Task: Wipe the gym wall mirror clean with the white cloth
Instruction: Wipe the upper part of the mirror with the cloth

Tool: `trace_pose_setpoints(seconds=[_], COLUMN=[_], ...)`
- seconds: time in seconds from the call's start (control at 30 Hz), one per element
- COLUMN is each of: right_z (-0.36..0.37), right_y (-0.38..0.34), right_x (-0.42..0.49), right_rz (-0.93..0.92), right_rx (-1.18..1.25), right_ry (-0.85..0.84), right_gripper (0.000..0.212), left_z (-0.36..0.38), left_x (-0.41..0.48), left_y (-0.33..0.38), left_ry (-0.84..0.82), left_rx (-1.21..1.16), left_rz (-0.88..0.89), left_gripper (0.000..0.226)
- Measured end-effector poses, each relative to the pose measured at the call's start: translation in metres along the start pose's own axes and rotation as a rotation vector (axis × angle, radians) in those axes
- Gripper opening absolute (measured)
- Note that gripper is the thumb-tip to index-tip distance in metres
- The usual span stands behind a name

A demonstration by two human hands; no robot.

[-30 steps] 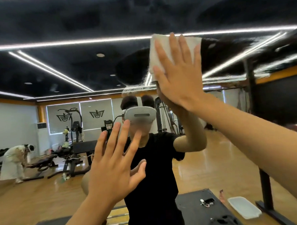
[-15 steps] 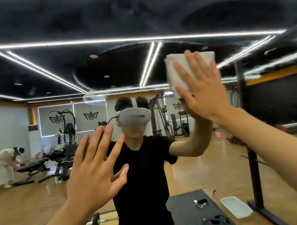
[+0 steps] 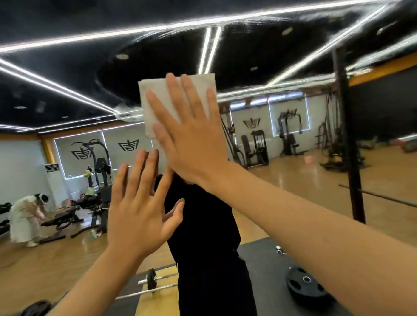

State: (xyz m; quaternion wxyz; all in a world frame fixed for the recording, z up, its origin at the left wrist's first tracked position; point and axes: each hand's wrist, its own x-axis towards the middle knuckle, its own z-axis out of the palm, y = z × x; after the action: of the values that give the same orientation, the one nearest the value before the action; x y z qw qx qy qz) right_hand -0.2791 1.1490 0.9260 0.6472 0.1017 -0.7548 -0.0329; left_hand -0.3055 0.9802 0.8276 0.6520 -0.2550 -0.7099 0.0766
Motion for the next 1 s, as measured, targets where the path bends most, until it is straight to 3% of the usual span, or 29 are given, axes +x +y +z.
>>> trace_pose_setpoints(seconds=[0.17,0.23,0.43,0.5,0.6,0.7,0.83,0.9,1.0], right_z=[-0.009,-0.014,-0.04,-0.039,-0.026,-0.012,0.007,0.008,0.002], right_y=[0.044,0.094,0.233,0.236,0.182,0.092,-0.009,-0.006,0.057], right_x=[-0.013,-0.027,-0.076,-0.088,-0.087,-0.079,-0.094,-0.11,-0.135], right_rz=[-0.293,-0.286,0.224,0.427,0.645,0.504,0.269,0.14,-0.044], right_rx=[-0.033,-0.058,-0.096,-0.065,0.023,0.086,0.145,0.148,0.08], right_ry=[-0.069,-0.086,-0.092,-0.033,0.041,0.041,-0.082,-0.125,-0.126], right_gripper=[0.058,0.057,0.059,0.057,0.057,0.058,0.06,0.059,0.057], left_z=[0.0,-0.001,0.001,0.002,0.003,0.002,-0.003,-0.004,-0.004], left_x=[-0.002,-0.002,0.0,0.002,0.002,0.002,0.0,-0.001,0.001], left_y=[-0.001,0.0,0.005,0.005,0.006,0.007,-0.001,-0.002,-0.001], left_ry=[0.003,0.004,0.023,0.025,0.021,0.018,-0.006,-0.009,0.014], left_rx=[-0.023,-0.019,-0.022,-0.018,0.0,-0.014,-0.062,-0.077,-0.072], left_rz=[-0.002,0.003,-0.023,-0.028,-0.023,-0.026,0.001,0.01,0.013], left_gripper=[0.082,0.083,0.082,0.082,0.081,0.076,0.072,0.071,0.071])
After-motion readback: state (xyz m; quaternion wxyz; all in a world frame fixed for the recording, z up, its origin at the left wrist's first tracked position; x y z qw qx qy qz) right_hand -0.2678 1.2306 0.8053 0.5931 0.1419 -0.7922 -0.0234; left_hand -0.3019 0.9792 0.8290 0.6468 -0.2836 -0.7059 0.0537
